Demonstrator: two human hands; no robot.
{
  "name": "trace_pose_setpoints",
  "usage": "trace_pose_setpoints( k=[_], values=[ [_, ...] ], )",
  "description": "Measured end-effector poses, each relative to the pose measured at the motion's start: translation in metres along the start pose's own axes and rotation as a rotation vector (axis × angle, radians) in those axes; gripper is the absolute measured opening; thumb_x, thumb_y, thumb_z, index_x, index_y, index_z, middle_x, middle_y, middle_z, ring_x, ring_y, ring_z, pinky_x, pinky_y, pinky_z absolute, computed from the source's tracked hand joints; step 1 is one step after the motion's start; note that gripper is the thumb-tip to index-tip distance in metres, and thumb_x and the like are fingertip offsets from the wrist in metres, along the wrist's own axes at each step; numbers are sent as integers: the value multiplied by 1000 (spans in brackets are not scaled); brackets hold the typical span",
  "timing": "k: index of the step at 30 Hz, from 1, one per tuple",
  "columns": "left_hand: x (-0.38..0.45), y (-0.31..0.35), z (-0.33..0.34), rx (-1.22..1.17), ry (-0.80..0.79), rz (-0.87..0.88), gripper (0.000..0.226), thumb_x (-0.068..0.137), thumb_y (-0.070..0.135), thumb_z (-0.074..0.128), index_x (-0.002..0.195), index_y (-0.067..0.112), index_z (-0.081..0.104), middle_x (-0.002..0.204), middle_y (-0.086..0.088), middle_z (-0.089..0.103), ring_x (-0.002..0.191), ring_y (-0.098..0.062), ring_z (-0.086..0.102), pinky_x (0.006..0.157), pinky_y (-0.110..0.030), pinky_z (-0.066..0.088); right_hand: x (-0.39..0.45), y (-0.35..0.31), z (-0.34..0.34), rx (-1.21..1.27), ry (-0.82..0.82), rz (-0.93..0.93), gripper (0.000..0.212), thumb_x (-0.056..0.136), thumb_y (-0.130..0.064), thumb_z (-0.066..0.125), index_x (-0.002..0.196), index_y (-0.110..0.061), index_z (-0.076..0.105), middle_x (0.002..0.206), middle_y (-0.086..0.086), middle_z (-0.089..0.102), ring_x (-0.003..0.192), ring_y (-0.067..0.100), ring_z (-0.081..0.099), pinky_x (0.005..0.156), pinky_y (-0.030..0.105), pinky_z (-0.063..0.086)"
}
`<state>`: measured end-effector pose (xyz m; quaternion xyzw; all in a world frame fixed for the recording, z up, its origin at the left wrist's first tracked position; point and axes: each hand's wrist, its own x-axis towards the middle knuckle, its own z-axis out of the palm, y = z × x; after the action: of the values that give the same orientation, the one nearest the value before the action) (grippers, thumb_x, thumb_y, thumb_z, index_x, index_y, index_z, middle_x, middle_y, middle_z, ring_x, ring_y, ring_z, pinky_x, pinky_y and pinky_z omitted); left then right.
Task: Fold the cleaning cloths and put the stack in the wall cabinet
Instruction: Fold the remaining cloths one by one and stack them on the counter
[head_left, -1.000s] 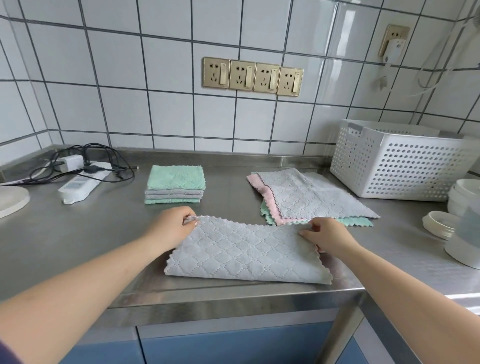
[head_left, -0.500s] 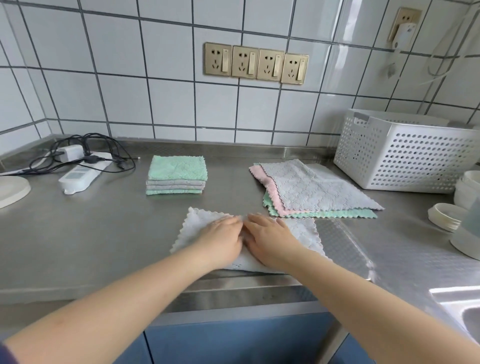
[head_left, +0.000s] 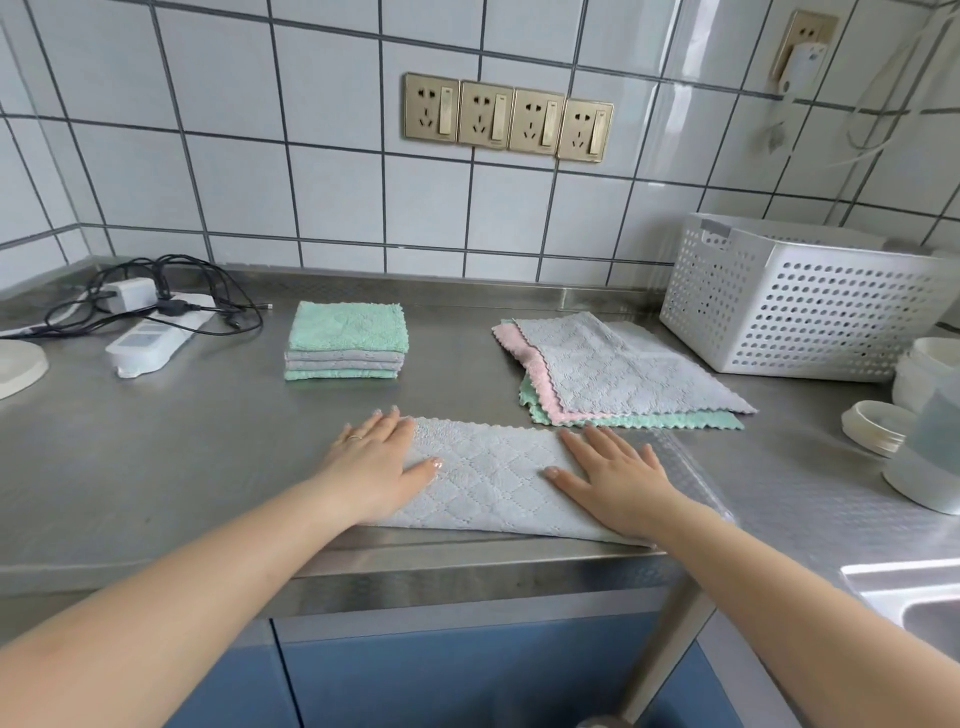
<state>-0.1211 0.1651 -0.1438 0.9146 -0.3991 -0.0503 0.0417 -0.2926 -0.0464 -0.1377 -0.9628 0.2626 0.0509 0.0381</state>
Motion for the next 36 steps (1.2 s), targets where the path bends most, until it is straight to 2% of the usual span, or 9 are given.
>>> trace_pose_setpoints(
  k=[5,8,11,14,17,22,30,33,36],
  values=[
    [-3,4,-4,12,77,27,66,94,55,27,148,18,18,158,0,8,146,-17,6,118,-43,1,3,-5,-7,-63,22,23,74,87,-72,18,149,-33,11,159,-3,7,147,17,2,116,56,2],
    [-19,19,-8,-19,337,345,49,89,45,37,130,22,53,139,1,50,131,-19,43,115,-44,23,6,-19,-12,-19,226,-150,51,94,-44,40,142,-28,36,153,-5,29,142,18,25,117,48,11],
    [-41,43,-6,25,454,725,33,82,37,43,98,26,69,96,7,68,85,-18,65,85,-29,53,11,-40,-15,167,302,-410,32,90,-12,49,118,-17,64,131,1,57,118,24,54,103,36,38],
    [-53,55,-3,97,394,743,26,79,39,43,83,32,68,79,13,63,68,-11,62,57,-19,50,17,-58,-15,177,245,-465,31,89,-9,47,111,-17,67,121,0,62,109,24,58,91,33,45],
    [-51,56,1,104,407,715,14,71,36,56,72,31,69,68,12,59,59,-11,60,44,-18,44,22,-64,-14,180,196,-429,32,91,-10,45,111,-20,66,121,0,59,109,24,57,90,36,45],
    [-51,53,2,198,397,639,14,56,25,77,65,28,67,62,10,57,54,-12,59,41,-20,46,22,-64,-16,171,166,-399,33,92,-9,44,114,-21,66,123,2,57,111,24,55,91,36,44],
    [-58,4,-9,191,409,613,9,59,20,61,64,27,63,61,10,59,55,-13,60,60,-20,52,9,-54,-22,130,116,-385,35,93,-13,45,117,-28,66,115,0,56,106,22,57,91,33,43],
    [-57,-19,-15,204,431,559,12,66,23,53,65,28,64,63,13,62,60,-11,62,69,-18,52,1,-56,-27,213,43,-335,42,89,-2,42,116,-22,67,117,-3,62,108,16,57,91,23,41],
    [-52,-29,-21,219,404,537,11,59,20,63,66,28,65,66,15,64,60,-10,63,70,-20,54,-6,-58,-31,296,-9,-329,43,87,3,42,113,-18,69,117,-6,66,110,9,57,92,13,39]
  ],
)
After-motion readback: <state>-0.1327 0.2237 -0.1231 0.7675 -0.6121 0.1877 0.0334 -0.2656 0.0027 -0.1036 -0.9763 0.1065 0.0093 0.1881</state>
